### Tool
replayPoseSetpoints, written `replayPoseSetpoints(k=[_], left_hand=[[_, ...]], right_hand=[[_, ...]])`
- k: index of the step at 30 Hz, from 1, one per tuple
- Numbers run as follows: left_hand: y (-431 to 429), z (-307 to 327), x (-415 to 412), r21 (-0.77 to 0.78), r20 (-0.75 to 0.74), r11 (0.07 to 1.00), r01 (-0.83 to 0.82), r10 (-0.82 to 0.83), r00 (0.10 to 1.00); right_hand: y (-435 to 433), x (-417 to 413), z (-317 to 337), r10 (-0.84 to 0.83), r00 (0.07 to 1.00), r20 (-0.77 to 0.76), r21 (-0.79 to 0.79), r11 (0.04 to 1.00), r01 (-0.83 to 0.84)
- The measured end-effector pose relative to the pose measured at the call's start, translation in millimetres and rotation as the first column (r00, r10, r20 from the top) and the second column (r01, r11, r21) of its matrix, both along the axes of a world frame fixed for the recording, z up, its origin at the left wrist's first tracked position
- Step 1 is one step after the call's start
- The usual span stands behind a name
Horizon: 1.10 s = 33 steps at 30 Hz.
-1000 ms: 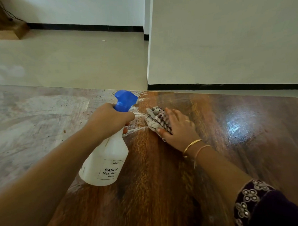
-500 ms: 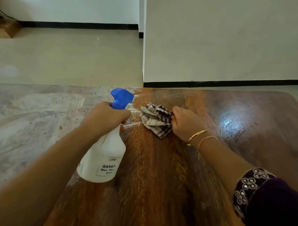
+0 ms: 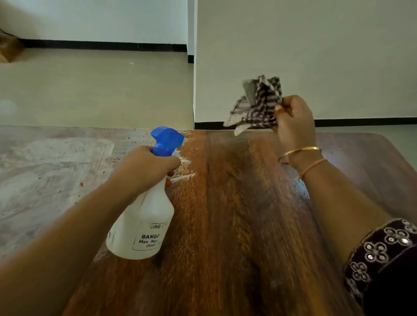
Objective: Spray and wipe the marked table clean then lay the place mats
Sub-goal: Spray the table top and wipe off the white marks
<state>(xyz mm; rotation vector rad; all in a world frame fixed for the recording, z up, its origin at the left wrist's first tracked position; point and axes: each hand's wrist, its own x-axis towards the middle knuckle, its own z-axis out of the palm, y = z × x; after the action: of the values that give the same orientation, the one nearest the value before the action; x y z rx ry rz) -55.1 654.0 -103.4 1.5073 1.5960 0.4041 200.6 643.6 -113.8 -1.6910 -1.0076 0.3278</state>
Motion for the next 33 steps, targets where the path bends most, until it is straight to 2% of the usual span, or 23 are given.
replayPoseSetpoints(k=[2, 4, 6, 7, 8, 10, 11, 12, 14, 16, 18, 21, 25, 28, 30, 33], left_hand=[[-1, 1, 1, 0.001, 0.004, 1.0, 0.0, 0.0, 1.0], [-3, 0, 1, 0.003, -0.002, 1.0, 0.004, -0.004, 1.0], [-4, -2, 3, 0.003, -0.005, 1.0, 0.021, -0.021, 1.0], [-5, -4, 4, -0.003, -0.006, 1.0, 0.03, -0.03, 1.0], [-6, -5, 4, -0.011, -0.008, 0.999, 0.037, -0.038, 0.999], [-6, -8, 5, -0.013, -0.017, 0.999, 0.044, -0.044, 0.999], [-6, -11, 5, -0.011, -0.022, 0.999, 0.043, -0.043, 0.999], [-5, -12, 4, -0.013, -0.024, 0.999, 0.04, -0.04, 0.999], [-3, -15, 5, -0.019, -0.026, 0.999, 0.04, -0.04, 0.999], [-2, -16, 6, -0.018, -0.039, 0.999, 0.05, -0.051, 0.998], [2, -17, 6, -0.019, -0.046, 0.998, 0.061, -0.062, 0.997], [11, -19, 0, -0.021, -0.051, 0.997, 0.069, -0.07, 0.996], [20, -19, -16, -0.024, -0.064, 0.998, 0.05, -0.051, 0.997], [23, -19, -28, -0.024, -0.041, 0.999, 0.027, -0.028, 0.999], [25, -19, -33, -0.028, -0.03, 1.0, 0.003, -0.004, 1.0], [25, -18, -36, -0.035, -0.023, 0.999, -0.006, 0.005, 1.0]], right_hand=[[-19, -4, -7, 0.075, 0.972, 0.223, -0.053, 0.996, -0.065], [-35, -1, -27, 0.285, 0.872, 0.397, -0.292, 0.94, -0.175], [-46, 1, -49, 0.526, 0.767, 0.368, -0.651, 0.735, -0.191], [-50, 1, -58, 0.561, 0.755, 0.339, -0.74, 0.655, -0.154], [-51, 0, -64, 0.533, 0.769, 0.353, -0.748, 0.655, -0.11], [-49, -5, -70, 0.39, 0.787, 0.478, -0.626, 0.78, -0.006], [-45, -9, -72, 0.342, 0.795, 0.502, -0.589, 0.808, 0.025], [-39, -13, -74, 0.334, 0.814, 0.475, -0.608, 0.794, 0.029], [-28, -22, -83, 0.373, 0.869, 0.325, -0.728, 0.685, -0.022], [-22, -25, -100, 0.476, 0.827, 0.299, -0.819, 0.572, -0.033], [-16, -14, -113, 0.521, 0.772, 0.364, -0.828, 0.561, 0.012], [-1, 10, -113, 0.411, 0.835, 0.366, -0.817, 0.572, 0.076], [24, 11, -112, 0.341, 0.878, 0.338, -0.858, 0.494, 0.138], [45, -21, -116, 0.43, 0.817, 0.384, -0.834, 0.542, 0.106], [57, -57, -116, 0.542, 0.718, 0.437, -0.808, 0.588, 0.048], [59, -119, -114, 0.706, 0.535, 0.464, -0.77, 0.62, -0.149]])
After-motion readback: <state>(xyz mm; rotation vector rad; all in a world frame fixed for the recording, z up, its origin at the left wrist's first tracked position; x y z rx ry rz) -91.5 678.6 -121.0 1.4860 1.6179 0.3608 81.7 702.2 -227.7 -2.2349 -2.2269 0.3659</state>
